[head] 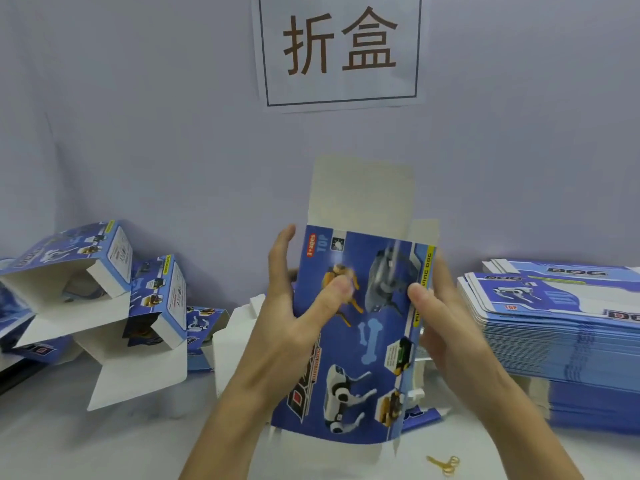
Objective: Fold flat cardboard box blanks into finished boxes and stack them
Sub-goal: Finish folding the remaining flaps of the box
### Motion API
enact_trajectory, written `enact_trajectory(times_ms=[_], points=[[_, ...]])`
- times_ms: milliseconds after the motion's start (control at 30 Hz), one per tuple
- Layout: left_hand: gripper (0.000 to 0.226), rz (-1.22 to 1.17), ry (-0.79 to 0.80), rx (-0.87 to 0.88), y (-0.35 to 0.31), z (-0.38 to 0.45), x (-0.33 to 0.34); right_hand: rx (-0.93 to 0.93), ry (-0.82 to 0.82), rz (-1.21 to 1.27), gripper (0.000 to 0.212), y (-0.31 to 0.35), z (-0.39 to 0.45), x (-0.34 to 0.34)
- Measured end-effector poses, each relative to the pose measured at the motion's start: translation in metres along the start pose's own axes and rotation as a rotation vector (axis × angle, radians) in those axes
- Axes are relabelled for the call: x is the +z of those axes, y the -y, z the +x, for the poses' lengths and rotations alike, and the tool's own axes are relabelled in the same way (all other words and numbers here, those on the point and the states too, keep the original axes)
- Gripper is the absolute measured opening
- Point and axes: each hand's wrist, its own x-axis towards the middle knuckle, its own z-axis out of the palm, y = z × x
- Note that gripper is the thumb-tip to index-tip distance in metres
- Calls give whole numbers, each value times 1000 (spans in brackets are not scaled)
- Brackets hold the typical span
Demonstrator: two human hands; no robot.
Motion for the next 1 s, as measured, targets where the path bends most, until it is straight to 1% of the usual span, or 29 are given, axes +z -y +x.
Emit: enact_trajectory(times_ms=[33,67,133,200,233,267,333,367,400,467,500,567,600,667,733,800,833,900,933,967,1000], points=[[71,9,-4,8,3,0,4,-20,17,27,67,0,0,4],[59,-14,-6,14,7,0,9,-51,8,33,61,-1,0,6],[33,-104,-28,6,15,-2,18,-94,-76,2,52,0,-1,11],[12,-210,-56,-34,20,-2,19,-104,-140,-61,57,1,0,11],[8,-252,-54,-37,21,-3,17,-103,-149,-80,61,0,1,9],[11,-281,-57,-29,20,-2,14,-95,-155,-84,65,0,1,8],[44,-281,-48,22,18,1,8,-101,-153,-105,69,0,-1,11],[54,-248,-29,49,16,3,6,-118,-146,-119,68,0,0,13],[55,-200,-16,73,13,4,7,-126,-136,-112,64,-1,-2,15],[46,-126,-34,95,11,3,9,-121,-119,-68,54,2,2,20],[41,-107,-64,90,11,2,11,-113,-103,-35,53,4,4,21],[36,-98,-120,64,9,-1,14,-113,-109,11,75,7,5,23],[37,-120,-145,50,7,-3,16,-111,-129,35,74,9,5,25],[38,-201,-176,9,4,-3,17,-104,-206,90,53,17,2,29],[41,-195,-166,-10,2,0,13,-88,-261,72,40,19,1,29],[41,-173,-132,21,-4,2,11,-61,-265,102,19,20,3,27],[40,-170,-111,41,-5,2,10,-51,-262,130,18,20,3,26],[28,-229,-83,31,-7,3,9,-36,-271,167,44,21,3,27],[29,-269,-95,12,-7,3,9,-26,-262,181,55,21,2,27],[35,-293,-107,4,-7,3,9,-25,-240,199,59,21,3,28],[39,-296,-106,14,-6,3,9,-33,-213,211,54,22,2,29]])
